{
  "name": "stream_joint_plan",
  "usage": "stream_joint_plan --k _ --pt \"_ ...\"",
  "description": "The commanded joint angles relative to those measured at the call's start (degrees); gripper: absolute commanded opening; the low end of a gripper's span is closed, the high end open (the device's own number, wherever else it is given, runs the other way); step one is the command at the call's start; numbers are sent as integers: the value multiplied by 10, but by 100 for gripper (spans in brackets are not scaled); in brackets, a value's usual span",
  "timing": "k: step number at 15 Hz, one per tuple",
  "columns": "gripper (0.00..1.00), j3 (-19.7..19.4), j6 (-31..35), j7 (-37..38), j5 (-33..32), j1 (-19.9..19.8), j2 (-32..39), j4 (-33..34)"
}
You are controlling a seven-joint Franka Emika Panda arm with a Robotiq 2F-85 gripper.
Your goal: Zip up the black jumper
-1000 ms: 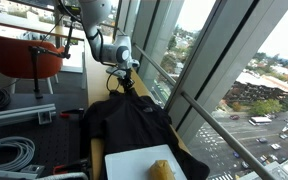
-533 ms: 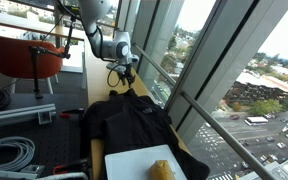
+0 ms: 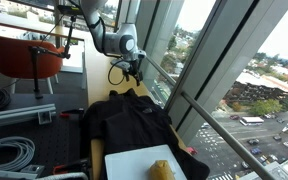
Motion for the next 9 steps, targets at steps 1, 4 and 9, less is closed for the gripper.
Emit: stream_joint_plan --k 1,4,9 --pt "100 12 1 11 6 -48 -88 -90" --pt "100 19 -38 18 19 -90 -140 -130" --pt "100 47 -109 4 78 -168 -215 -181"
